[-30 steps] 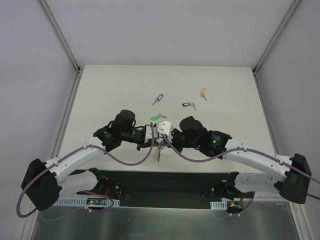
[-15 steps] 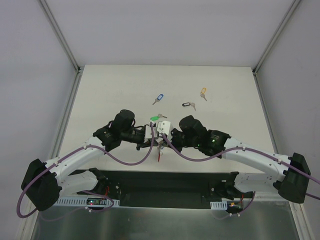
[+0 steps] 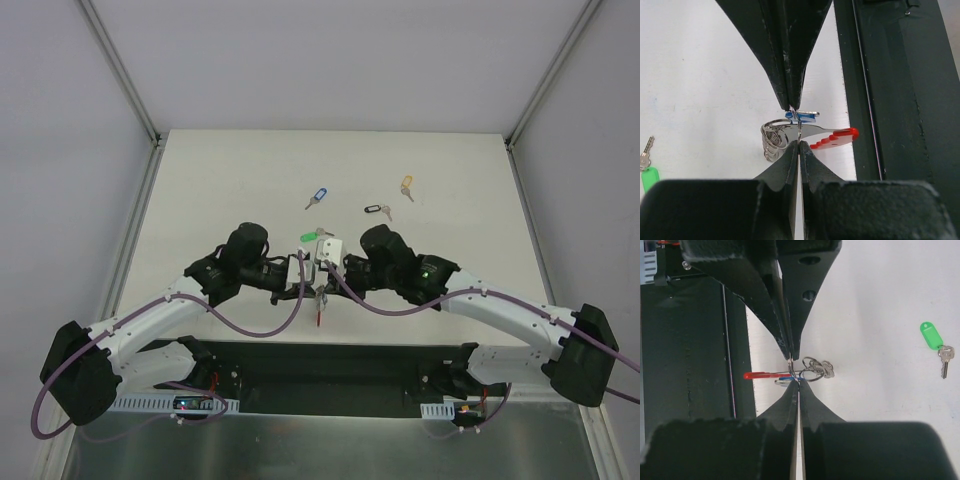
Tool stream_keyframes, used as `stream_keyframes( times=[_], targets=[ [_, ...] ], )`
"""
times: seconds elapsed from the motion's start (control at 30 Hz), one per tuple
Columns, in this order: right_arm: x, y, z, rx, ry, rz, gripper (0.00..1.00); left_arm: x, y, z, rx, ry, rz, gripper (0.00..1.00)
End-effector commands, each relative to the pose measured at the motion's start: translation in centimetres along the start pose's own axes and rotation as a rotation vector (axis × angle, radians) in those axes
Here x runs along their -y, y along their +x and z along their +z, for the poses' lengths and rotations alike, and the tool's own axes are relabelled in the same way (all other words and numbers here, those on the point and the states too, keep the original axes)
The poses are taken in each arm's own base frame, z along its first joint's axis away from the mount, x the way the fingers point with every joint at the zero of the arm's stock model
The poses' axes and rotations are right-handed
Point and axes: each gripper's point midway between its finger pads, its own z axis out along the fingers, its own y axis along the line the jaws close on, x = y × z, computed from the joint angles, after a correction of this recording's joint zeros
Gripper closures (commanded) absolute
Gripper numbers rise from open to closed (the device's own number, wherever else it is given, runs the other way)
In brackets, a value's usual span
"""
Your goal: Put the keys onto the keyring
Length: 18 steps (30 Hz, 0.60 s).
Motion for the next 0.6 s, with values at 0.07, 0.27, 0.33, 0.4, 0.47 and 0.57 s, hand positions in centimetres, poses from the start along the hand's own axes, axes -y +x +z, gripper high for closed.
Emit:
stream_keyframes(
  times=[0.07,0.27,0.33,0.4,0.47,0.57],
  targets=[
    [-0.3,-0.8,0.3,-0.001,-0.063,-0.045,0.99,1.4,-1.1,0.3,0.051,0.074,0.064,1.0],
    [-0.1,-1.1,0.0,0.018,-0.038,-0.044,0.99,1.0,-1.1,0.5,0.037,0.054,0.04,1.0],
    [0.1,-1.3,-0.4,0.03,-0.018,-0.04,0.99,0.9,-1.1,0.5,0.034,0.051,0.033,1.0],
    [0.3,-0.8,-0.5,0.019,0.007,-0.033,0.99,0.8,-1.1,0.4,0.031,0.045,0.036,1.0],
    [0.5,-0.8,-0.8,0.026,0.029,-0.025,0.99,0.8,-1.0,0.4,0.03,0.044,0.033,1.0],
    [0.2,-1.1,-1.0,0.045,0.025,-0.013,0.99,0.7,-1.1,0.5,0.031,0.044,0.033,1.0]
  ],
)
